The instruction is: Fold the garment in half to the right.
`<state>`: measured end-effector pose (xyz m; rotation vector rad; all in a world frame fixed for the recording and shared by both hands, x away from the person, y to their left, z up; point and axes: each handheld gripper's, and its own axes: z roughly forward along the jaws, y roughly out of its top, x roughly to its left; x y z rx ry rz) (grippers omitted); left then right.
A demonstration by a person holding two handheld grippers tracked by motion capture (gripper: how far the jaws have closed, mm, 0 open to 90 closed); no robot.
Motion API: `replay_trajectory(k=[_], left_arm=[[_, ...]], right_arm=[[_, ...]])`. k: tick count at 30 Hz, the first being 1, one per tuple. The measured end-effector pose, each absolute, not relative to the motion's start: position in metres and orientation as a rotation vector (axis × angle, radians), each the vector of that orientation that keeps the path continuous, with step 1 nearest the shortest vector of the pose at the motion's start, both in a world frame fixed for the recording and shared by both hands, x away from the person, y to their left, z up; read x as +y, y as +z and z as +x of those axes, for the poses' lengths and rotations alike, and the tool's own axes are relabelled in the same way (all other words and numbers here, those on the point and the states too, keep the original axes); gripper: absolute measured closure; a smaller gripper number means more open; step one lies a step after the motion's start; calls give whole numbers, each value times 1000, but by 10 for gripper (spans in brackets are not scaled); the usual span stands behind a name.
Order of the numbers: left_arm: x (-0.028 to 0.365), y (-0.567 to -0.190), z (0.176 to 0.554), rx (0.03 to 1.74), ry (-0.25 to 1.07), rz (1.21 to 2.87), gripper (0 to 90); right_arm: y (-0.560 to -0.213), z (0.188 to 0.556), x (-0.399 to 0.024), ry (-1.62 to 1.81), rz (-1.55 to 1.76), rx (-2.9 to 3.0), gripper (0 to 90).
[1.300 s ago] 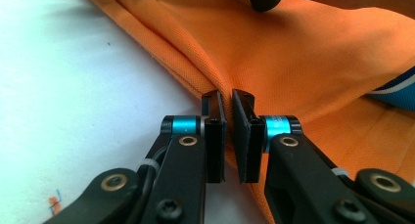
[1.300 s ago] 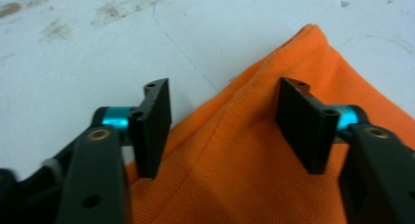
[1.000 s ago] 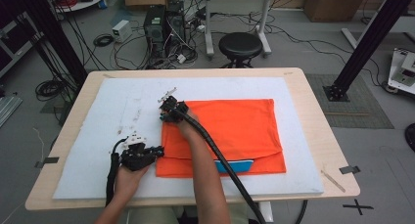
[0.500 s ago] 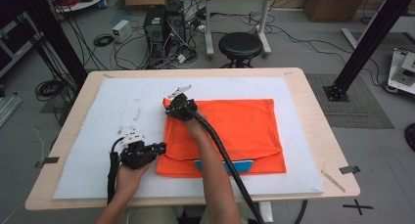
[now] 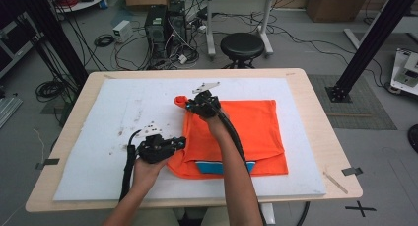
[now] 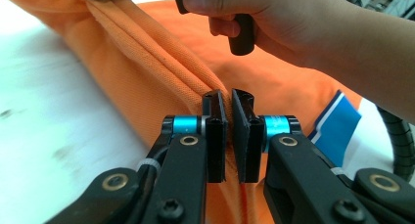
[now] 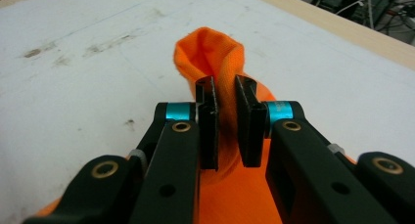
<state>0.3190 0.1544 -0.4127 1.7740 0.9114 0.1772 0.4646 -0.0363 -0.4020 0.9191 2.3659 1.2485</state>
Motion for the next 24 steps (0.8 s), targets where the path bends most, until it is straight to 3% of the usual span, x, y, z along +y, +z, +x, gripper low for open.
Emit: replay_trajectory(k=[14, 24], left_arm=[[88, -389, 338, 845, 26, 1771, 843], [41, -388, 343, 807, 5, 1829, 843]], right_arm=[[-388, 456, -110, 1280, 1050, 2228, 820], [-388, 449, -152, 1306, 1118, 2161, 820]])
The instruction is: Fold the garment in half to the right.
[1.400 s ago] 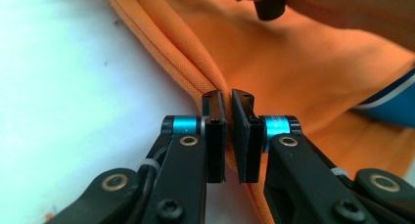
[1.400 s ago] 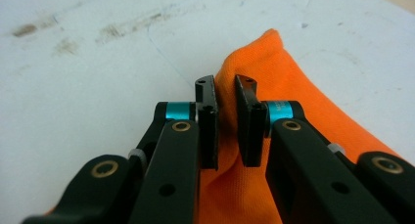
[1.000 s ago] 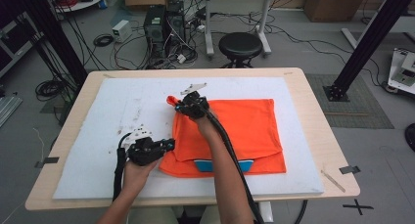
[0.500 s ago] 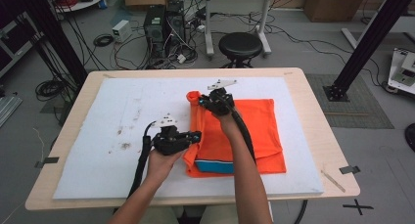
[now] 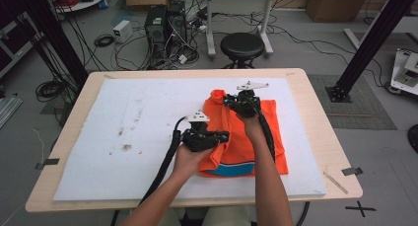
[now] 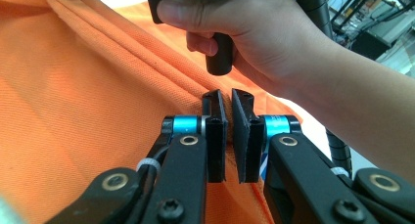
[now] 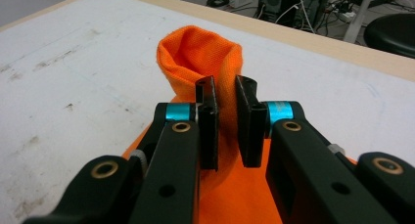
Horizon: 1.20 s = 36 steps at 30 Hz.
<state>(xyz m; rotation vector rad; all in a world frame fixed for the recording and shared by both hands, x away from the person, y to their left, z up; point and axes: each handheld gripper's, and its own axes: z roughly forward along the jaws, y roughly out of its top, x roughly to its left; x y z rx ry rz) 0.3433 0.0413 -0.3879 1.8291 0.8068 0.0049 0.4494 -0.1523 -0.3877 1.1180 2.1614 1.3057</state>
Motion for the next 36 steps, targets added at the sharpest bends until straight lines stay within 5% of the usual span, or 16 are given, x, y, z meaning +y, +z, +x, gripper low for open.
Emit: replay_trajectory(k=[36], left_arm=[[-81, -403, 349, 808, -94, 1877, 829]], right_arm=[[-395, 432, -262, 1286, 1266, 2023, 818]])
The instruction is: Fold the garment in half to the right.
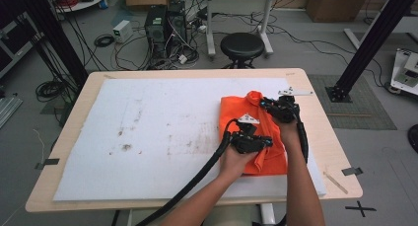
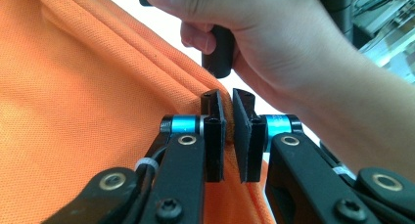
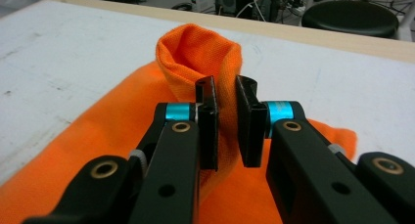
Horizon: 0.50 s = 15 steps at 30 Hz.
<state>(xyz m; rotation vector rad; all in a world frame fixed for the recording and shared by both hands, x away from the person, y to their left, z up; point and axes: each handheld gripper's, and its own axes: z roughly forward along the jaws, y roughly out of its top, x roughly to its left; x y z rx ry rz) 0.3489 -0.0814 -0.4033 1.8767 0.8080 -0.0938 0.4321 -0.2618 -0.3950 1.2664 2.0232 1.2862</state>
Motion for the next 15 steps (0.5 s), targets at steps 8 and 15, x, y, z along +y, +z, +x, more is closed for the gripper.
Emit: replay_trajectory(k=[8, 15], left_arm=[[-96, -413, 351, 823, -77, 1907, 772], [-83, -410, 349, 787, -8, 1868, 480]], right_arm=[[-408, 431, -270, 1228, 1303, 2018, 810], [-407, 426, -279, 1261, 1338, 1978, 655]])
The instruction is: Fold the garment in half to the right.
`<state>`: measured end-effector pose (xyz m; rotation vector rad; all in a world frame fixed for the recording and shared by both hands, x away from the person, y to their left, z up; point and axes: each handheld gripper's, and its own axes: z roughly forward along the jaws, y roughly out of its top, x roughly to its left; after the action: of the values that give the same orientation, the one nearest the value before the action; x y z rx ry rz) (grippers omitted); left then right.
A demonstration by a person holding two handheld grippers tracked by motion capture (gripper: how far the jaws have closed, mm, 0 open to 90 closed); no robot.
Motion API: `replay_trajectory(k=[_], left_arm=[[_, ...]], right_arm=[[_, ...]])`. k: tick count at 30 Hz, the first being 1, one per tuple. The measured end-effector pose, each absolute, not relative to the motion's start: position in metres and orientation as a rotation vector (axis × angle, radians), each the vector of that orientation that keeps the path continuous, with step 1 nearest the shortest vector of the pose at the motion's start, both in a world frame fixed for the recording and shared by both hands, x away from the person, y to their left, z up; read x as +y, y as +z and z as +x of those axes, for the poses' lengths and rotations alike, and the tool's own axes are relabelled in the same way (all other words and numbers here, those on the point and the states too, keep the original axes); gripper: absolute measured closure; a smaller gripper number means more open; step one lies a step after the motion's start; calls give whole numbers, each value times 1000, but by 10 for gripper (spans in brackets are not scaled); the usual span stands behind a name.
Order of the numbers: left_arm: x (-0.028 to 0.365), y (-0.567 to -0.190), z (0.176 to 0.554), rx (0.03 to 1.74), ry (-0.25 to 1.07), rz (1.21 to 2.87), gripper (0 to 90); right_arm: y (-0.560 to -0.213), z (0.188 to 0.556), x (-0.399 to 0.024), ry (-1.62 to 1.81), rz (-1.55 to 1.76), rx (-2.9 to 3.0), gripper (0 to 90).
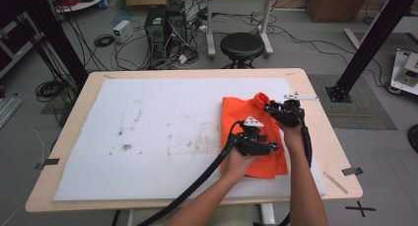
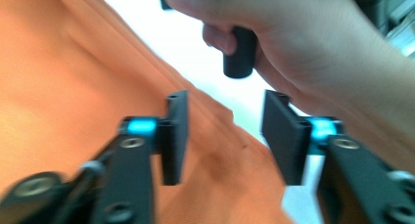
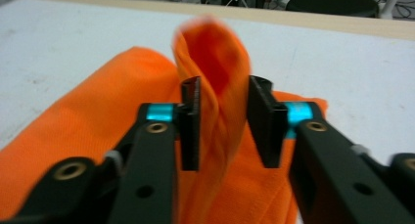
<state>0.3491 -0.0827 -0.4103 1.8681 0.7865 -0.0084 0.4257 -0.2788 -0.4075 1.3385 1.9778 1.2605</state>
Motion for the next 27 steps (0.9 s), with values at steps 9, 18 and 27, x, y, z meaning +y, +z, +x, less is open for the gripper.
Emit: replay_trajectory(k=[9, 18, 27], left_arm=[[-7, -413, 351, 779, 144, 1743, 272], [80, -423, 350, 810, 249, 1678, 239], [146, -425, 351, 838, 331, 1620, 239]], right_arm=[[-403, 405, -297, 1276, 1370, 1892, 557], [-422, 365, -302, 1189, 1356, 1966, 625], [-432, 332, -296, 1148, 1381, 2050, 696]])
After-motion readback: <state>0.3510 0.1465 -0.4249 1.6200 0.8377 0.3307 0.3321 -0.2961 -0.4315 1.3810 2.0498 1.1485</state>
